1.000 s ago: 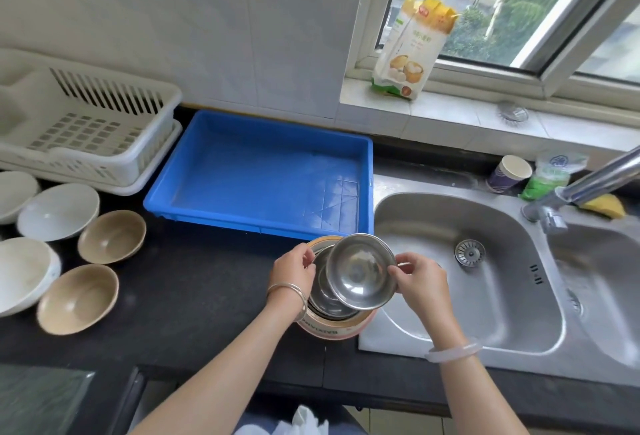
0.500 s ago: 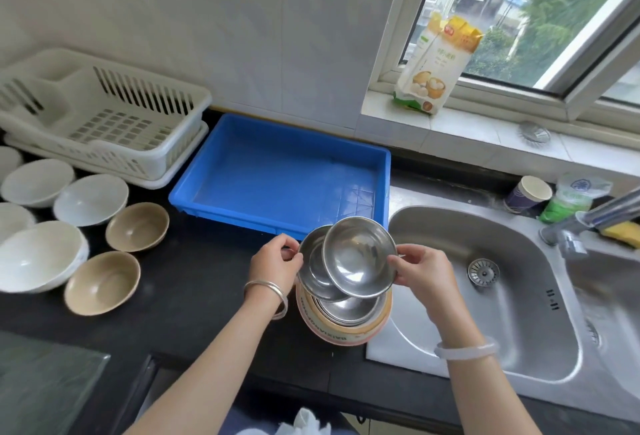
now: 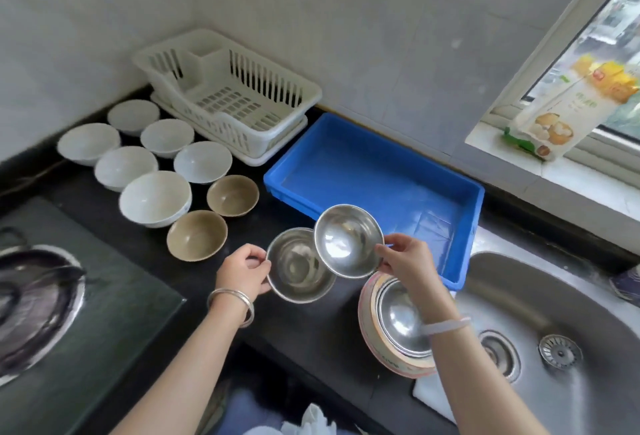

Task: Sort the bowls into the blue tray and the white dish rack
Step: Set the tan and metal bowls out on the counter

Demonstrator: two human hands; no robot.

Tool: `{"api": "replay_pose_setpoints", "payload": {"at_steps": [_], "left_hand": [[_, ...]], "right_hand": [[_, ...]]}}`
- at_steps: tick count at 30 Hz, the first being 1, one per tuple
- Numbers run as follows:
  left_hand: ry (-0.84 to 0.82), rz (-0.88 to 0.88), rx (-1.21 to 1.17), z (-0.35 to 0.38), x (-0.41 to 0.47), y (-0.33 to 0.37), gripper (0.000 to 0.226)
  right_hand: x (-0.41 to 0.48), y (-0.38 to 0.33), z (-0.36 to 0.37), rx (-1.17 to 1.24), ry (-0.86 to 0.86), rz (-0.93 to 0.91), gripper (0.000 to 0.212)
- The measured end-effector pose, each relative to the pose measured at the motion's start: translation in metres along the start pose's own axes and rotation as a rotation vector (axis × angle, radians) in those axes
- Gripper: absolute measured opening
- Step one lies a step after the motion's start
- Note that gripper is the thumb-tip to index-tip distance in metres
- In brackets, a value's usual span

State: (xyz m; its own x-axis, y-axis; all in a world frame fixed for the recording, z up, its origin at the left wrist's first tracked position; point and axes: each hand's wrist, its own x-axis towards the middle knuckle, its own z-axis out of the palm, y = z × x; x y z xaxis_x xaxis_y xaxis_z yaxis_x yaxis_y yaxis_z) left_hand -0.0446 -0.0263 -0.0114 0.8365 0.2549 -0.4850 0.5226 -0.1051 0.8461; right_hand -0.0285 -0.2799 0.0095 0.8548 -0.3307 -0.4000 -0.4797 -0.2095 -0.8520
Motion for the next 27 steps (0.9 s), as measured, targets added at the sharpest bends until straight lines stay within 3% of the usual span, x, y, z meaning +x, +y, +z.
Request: {"api": "replay_pose_setpoints", "payload": {"at_steps": [4, 12, 21, 24, 27], "left_hand": [[0.080, -0.089, -0.042, -0.027, 0.011, -0.021, 0.014], [0.157, -0.200, -0.050, -0.058, 0.033, -0.047, 0.017], [0.174, -0.260, -0.084, -0.072, 0.049, -0.058, 0.018], [0.180, -0.271, -0.092, -0.072, 0.052, -0.059, 0.017], [0.179, -0.280, -0.092, -0.073, 0.054, -0.059, 0.018]], "right_hand": [[0.022, -0.002, 0.050, -0.009, -0.094, 0.017, 0.014], [0.046, -0.005, 0.118, -0.035, -0.120, 0.056, 0.016], [0.061, 0.001, 0.156, -0.034, -0.106, 0.125, 0.018], [0.064, 0.003, 0.163, -0.047, -0.103, 0.146, 0.004], [0.067, 0.006, 0.167, -0.040, -0.106, 0.162, 0.011]]}}
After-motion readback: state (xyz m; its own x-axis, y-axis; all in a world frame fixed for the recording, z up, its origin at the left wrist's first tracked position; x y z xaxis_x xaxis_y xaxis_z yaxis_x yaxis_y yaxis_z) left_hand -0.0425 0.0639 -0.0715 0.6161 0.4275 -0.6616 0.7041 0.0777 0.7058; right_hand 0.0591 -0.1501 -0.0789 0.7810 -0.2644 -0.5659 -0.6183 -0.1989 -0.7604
